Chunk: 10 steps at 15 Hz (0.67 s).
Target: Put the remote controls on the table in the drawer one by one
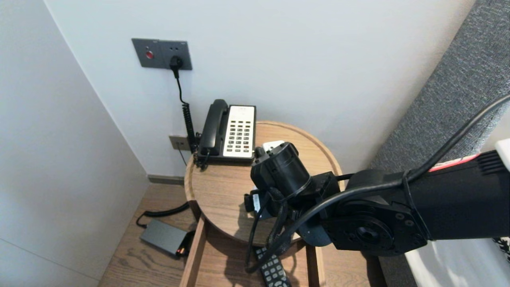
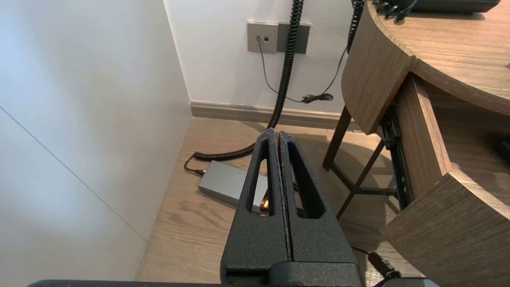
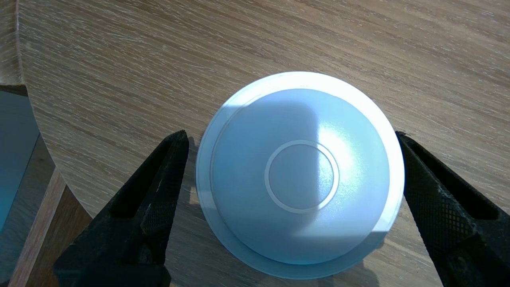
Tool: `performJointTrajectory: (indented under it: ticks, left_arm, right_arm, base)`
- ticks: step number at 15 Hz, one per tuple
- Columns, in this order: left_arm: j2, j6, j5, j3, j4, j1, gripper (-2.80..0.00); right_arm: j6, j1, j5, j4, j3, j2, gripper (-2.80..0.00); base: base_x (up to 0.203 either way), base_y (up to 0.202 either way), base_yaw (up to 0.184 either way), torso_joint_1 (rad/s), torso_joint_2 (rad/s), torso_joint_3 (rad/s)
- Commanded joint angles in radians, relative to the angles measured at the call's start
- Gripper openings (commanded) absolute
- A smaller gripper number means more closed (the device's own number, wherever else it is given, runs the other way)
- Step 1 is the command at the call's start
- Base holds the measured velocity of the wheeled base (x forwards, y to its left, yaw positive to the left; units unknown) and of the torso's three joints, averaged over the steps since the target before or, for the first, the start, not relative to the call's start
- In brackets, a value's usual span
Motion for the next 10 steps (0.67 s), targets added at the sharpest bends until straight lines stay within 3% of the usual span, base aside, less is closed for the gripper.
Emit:
performJointTrajectory:
  ticks: [1,10]
  left_arm:
    - [0.0,0.0,0.001,0.009,-0.001,0.0,-2.8]
    - [0.0,0.0,0.001,0.009,-0.001,0.0,-2.8]
  right_arm:
    - [-0.001,0.0,-0.003,-0.001,-0.006,0.007,0.0]
    - [0.0,-0.001,-0.003,-0.002,-0.009,0.019,0.0]
  base:
    - [0.0,0.0,0.0,0.0,0.0,0.0]
    - [0.0,0.0,0.0,0.0,0.0,0.0]
